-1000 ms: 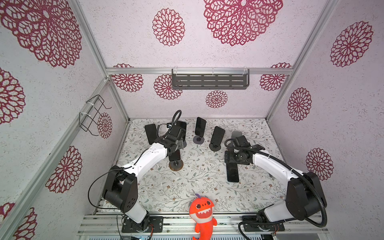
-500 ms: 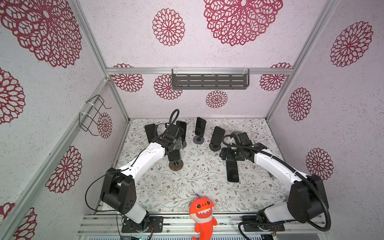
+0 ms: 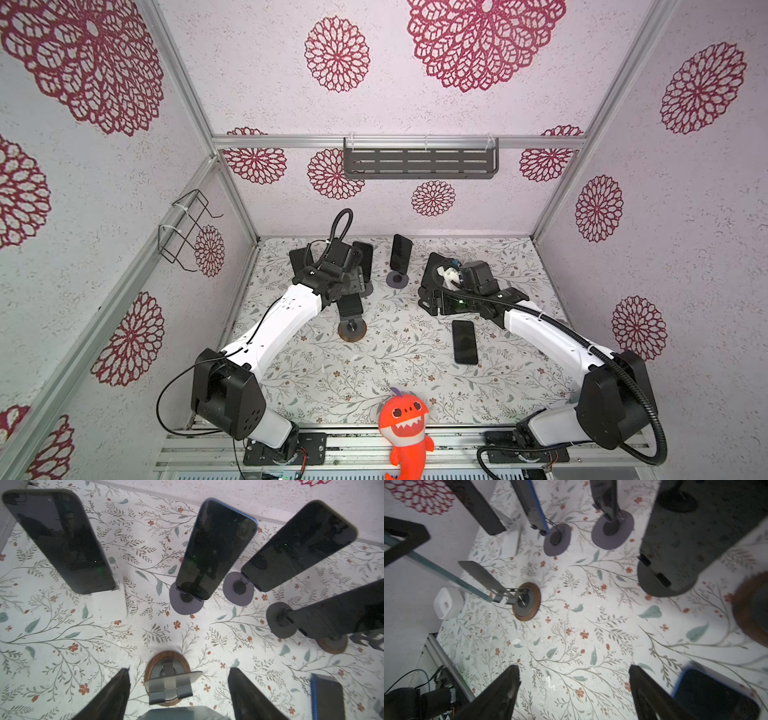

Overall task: Remove the phone from the phone stand
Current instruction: Remove the phone from the phone stand, then place the phone at the center of the table.

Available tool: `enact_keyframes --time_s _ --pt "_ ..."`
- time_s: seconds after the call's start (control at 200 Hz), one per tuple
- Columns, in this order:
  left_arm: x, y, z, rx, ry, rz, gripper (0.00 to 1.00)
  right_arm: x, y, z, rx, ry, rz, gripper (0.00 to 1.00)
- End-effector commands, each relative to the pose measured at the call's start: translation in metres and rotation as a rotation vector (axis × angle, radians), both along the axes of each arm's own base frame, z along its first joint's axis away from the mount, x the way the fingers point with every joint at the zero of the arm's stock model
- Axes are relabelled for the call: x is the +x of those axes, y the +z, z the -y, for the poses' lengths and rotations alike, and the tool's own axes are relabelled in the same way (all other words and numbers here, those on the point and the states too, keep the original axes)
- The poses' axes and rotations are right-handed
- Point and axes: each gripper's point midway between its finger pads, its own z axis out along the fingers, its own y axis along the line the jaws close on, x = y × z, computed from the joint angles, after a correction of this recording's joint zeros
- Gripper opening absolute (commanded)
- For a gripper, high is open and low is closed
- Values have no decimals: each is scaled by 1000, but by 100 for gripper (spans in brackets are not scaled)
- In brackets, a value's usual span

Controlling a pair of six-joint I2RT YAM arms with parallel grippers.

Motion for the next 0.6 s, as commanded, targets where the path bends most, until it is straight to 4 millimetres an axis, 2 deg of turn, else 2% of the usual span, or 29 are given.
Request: enact_keyframes --time_s 0.0,0.135,0.315,0.465,0.535,0.595 --pt "-2 40 21 -152 -86 55 72 4 54 -42 139 145 162 83" --pt "-5 51 38 -268 -168 36 71 8 66 -58 161 197 223 74" --pt "-7 59 48 -357 -227 21 70 14 72 -72 190 239 252 53" --pt "-6 56 54 -380 -249 2 70 12 76 -90 208 279 269 53" --pt "-5 54 56 -384 -249 -4 70 8 79 -97 214 297 280 61" --pt "-4 53 56 -385 -249 -7 70 6 78 -103 213 309 281 62"
